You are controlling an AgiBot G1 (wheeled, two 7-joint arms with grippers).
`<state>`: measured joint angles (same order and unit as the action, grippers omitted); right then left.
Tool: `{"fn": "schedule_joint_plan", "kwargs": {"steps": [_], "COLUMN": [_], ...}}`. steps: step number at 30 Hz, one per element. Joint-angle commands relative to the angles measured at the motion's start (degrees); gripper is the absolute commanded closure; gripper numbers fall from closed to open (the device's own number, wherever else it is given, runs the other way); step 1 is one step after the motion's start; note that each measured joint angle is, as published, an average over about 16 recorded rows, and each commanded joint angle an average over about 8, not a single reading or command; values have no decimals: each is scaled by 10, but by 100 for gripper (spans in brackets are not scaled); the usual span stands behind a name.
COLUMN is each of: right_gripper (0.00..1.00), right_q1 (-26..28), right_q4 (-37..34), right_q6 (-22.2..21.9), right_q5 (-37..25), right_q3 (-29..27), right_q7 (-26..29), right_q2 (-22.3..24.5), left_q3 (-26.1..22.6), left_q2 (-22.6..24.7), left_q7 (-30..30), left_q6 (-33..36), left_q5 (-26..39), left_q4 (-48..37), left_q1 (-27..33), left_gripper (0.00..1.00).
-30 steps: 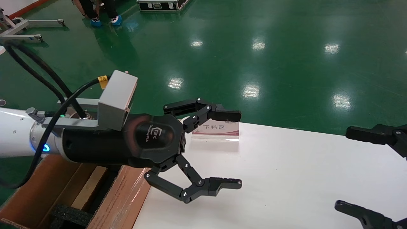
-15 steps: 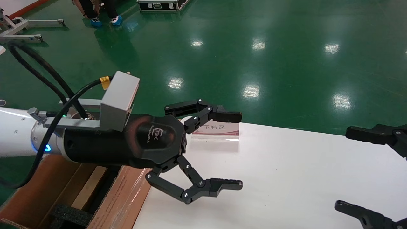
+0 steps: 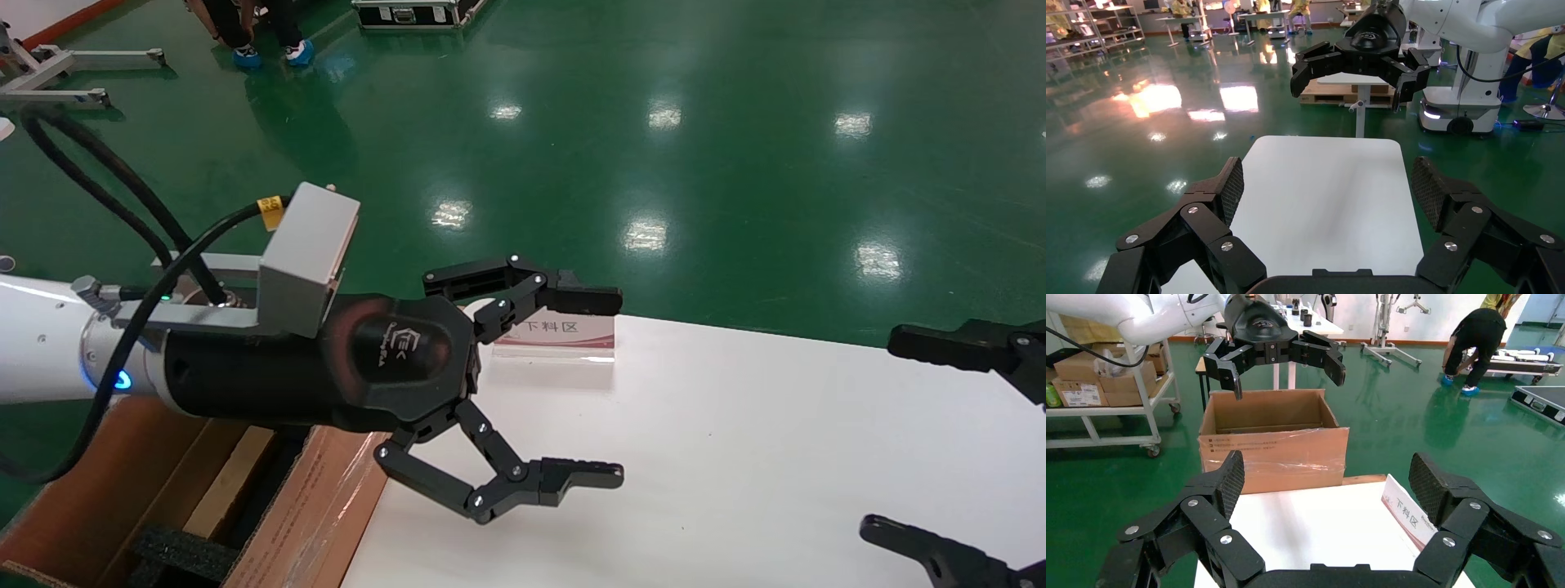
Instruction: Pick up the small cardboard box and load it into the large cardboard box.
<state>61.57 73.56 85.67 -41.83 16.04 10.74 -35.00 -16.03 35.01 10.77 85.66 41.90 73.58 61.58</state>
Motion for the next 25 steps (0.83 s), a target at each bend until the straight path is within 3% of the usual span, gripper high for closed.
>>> {"fn": "schedule_joint_plan", "kwargs": {"steps": [1, 25], "right_gripper": [0, 0], "right_q1": [0, 0], "right_q4": [0, 0], "right_q6": [0, 0], "right_q5": [0, 0], "right_q3": [0, 0], "right_q7": [0, 0], "right_q2": [0, 0], "left_q3": [0, 1], "left_q2": [0, 0], "left_q7": [0, 0], "left_q6": [0, 0], "left_q5": [0, 0], "left_q4": [0, 0], "left_q1": [0, -1], "left_gripper": [0, 0]}}
